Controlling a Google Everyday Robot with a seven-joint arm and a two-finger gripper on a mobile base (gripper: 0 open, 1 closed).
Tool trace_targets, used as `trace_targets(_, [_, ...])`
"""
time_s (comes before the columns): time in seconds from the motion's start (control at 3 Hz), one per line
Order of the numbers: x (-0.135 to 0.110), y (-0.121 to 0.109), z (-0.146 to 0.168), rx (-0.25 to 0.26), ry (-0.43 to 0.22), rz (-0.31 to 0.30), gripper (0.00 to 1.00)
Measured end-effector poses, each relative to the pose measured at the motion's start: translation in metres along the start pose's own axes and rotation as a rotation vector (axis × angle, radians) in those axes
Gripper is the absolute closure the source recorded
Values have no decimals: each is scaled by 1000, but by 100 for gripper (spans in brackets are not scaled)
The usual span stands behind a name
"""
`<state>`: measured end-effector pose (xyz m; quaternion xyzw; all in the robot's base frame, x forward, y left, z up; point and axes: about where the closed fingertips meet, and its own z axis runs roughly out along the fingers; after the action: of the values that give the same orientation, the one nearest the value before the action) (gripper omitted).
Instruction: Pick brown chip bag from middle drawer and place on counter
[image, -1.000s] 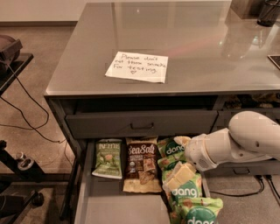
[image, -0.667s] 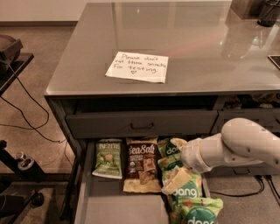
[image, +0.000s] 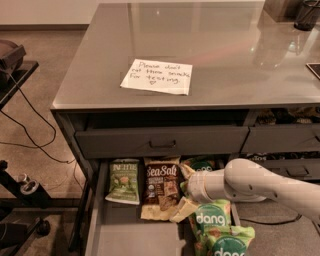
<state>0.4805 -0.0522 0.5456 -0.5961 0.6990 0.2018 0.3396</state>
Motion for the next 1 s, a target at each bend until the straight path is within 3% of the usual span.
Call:
trace_targets(0.33, [0,0,0,0,0,0,0])
trace_targets(1.0, [17,-16,31,33,-62,21,0])
